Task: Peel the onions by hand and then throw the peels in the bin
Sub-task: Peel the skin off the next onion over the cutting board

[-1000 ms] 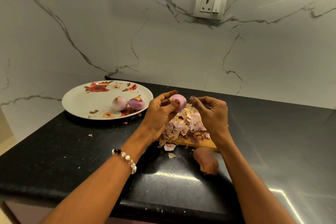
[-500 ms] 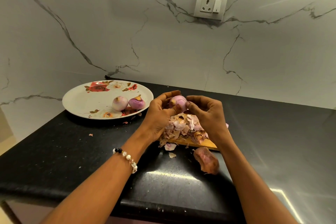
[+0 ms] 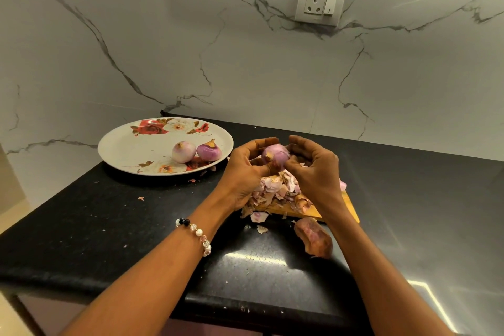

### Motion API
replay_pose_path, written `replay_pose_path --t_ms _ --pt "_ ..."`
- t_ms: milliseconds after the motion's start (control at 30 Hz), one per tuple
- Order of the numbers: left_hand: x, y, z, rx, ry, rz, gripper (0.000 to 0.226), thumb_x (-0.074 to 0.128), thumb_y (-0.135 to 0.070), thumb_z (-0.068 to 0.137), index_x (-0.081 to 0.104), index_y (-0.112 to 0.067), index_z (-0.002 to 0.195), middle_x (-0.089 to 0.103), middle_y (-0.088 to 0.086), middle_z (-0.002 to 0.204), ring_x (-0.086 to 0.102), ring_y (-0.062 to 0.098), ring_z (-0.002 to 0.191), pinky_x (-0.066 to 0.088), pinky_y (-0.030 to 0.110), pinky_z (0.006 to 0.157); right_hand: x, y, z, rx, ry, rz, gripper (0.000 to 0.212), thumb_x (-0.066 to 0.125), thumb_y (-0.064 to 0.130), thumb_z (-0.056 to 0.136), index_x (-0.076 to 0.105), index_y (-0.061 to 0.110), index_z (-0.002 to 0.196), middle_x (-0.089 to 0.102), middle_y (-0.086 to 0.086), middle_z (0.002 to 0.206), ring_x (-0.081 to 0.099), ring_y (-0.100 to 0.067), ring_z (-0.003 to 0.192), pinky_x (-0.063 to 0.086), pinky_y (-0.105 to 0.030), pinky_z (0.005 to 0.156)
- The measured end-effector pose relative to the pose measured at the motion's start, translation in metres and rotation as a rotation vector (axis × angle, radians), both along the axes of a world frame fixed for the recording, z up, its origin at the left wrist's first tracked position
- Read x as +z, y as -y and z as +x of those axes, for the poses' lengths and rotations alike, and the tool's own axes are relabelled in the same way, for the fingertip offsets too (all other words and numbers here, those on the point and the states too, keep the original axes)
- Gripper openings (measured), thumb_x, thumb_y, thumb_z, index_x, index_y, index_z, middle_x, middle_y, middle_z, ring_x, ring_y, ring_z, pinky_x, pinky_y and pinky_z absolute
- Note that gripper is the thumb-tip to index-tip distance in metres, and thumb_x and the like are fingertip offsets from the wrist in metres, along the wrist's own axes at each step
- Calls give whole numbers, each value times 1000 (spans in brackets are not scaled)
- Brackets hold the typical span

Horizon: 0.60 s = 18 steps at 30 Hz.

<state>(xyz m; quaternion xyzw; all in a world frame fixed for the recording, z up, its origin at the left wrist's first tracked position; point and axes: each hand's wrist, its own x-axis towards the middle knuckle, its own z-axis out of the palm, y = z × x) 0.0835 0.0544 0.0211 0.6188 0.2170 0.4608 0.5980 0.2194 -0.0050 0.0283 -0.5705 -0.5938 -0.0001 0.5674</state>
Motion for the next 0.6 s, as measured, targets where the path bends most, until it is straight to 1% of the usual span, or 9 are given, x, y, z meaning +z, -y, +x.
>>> replay_pose_path --t_ms 133,200,233,300,333,367,467,600 --pt "1 1 0 -12 27 -26 46 74 -2 75 62 -18 117 66 5 117 63 22 109 56 38 87 -1 -1 -4 -14 20 8 51 74 1 82 57 -3 129 61 3 106 62 -9 99 45 -3 84" --pt "2 2 -2 -20 44 -44 45 72 0 76 62 -15 117 66 7 117 63 23 110 56 37 87 -1 -2 -5 -28 20 16 49 73 -1 82 57 -4 129 62 1 108 63 -10 100 46 -4 85" --pt "2 3 -2 -38 66 -58 46 71 1 76 61 -13 118 65 9 118 63 24 110 56 35 86 -1 -2 -4 -48 6 35 47 71 -3 83 58 -4 128 65 -1 108 65 -13 99 49 -8 87" --pt "1 6 0 -99 119 -89 48 71 -6 73 59 -9 120 66 12 117 64 25 109 56 36 88 -1 -3 2 -93 -62 71 42 67 -7 84 60 -2 125 70 -10 108 69 -18 97 56 -25 89" --pt "1 8 1 -114 126 -98 50 70 -9 72 58 -8 121 66 13 117 64 26 109 55 37 89 0 -2 5 -104 -89 71 41 66 -8 85 61 -1 125 71 -12 106 70 -18 97 57 -31 90" --pt "2 8 1 -117 123 -106 50 69 -10 73 58 -7 122 66 13 116 64 26 109 55 38 89 0 -2 7 -100 -113 63 40 65 -8 85 62 -1 124 72 -11 106 70 -17 96 57 -34 90" --pt "5 2 0 -133 170 -201 38 59 -1 86 57 -5 124 66 13 115 63 28 110 55 36 88 1 0 6 -8 -217 27 36 63 -10 86 65 4 119 72 -6 102 71 -13 95 57 -30 88" --pt "8 1 1 -204 235 -313 28 50 2 92 60 -6 117 66 12 110 66 26 100 58 32 80 4 2 6 96 -318 21 37 62 -13 86 65 11 113 71 -1 98 71 -8 91 56 -21 82"
